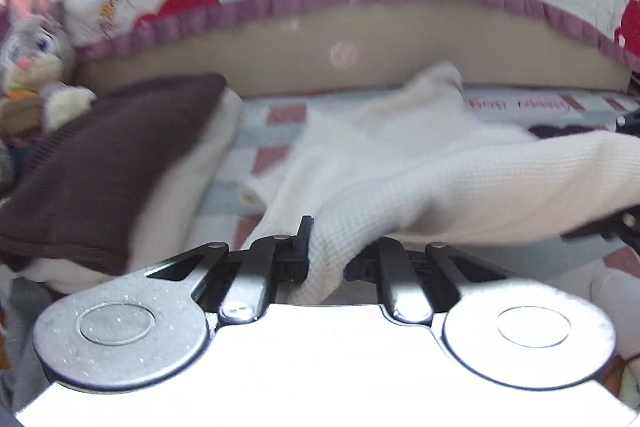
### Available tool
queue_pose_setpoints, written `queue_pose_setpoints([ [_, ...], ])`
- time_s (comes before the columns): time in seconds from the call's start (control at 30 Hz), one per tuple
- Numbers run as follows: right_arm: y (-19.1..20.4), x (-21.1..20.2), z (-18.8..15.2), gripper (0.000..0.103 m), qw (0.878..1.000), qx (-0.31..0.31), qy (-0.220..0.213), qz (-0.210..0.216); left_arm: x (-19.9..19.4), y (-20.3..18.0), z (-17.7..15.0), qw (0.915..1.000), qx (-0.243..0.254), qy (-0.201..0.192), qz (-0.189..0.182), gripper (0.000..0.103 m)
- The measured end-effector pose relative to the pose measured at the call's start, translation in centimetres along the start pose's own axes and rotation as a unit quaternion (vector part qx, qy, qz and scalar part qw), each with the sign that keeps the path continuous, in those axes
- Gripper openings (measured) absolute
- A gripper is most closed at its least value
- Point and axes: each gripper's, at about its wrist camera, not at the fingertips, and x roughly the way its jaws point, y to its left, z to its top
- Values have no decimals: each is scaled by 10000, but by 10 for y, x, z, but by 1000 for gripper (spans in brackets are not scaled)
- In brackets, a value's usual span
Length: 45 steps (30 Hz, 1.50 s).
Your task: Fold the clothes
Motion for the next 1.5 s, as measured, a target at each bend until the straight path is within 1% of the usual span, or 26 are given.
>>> queue_pose_setpoints([
  [0.03,3,-6,3,35,9999,66,9,89,-7,0,-1,10000,-52,-30,37,12],
  [0.13,4,-15,10,35,9983,358,210,403,-23,5,-13,9991,-390,155,35,12],
  [0.2,-3,-21,12,35,9943,716,232,750,-39,8,-19,9982,-560,188,79,12],
  [0.27,-10,-28,16,35,9840,1139,301,1337,-61,9,-20,9968,-756,202,131,12],
  [0.3,-8,-33,20,36,9794,1190,422,1574,-74,9,-17,9952,-902,340,142,12],
  [0.33,1,-39,27,36,9755,1088,640,1800,-86,8,-14,9932,-1048,478,153,12],
  [0.37,7,-43,30,35,9698,1115,840,1999,-99,7,-11,9913,-1167,584,165,12],
  [0.4,9,-43,28,35,9643,1294,966,2101,-109,2,-11,9916,-1150,558,181,12],
  [0.47,6,-33,17,35,9604,1494,1081,2088,-111,-7,-16,9933,-967,585,253,12],
  [0.53,-4,-17,7,36,9554,1835,1115,2028,-94,-8,-23,9921,-945,764,302,12],
  [0.57,-7,-12,3,36,9541,1924,1096,2017,-82,-6,-24,9906,-1016,858,309,12],
  [0.63,-12,-4,1,36,9536,1981,1076,1996,-62,0,-21,9889,-1145,912,237,12],
  [0.7,-19,0,3,37,9550,2019,1018,1920,-45,3,-13,9887,-1196,892,129,12],
  [0.8,-44,3,7,37,9530,2270,894,1796,-17,0,7,9914,-943,904,91,12],
  [0.93,-72,-2,10,37,9500,2638,704,1519,10,-10,35,9938,-686,869,-9,12],
  [1.1,-114,-7,7,38,9320,3302,395,1444,33,-22,69,9967,-406,704,-76,12],
  [1.2,-146,2,2,38,9223,3620,352,1309,63,-24,80,9962,-497,682,-219,12],
  [1.23,-156,7,-1,38,9173,3744,370,1305,73,-25,83,9960,-518,684,-253,13],
  [1.3,-173,22,-11,38,9011,4074,508,1395,95,-32,78,9958,-466,766,-182,13],
  [1.33,-178,29,-16,38,8952,4211,556,1351,103,-36,76,9961,-406,775,-141,12],
  [1.43,-183,36,-14,38,9017,4110,614,1195,121,-40,86,9962,-302,789,-209,12],
  [1.5,-193,44,-18,38,9047,4086,674,1001,133,-42,94,9962,-232,798,-254,12],
])
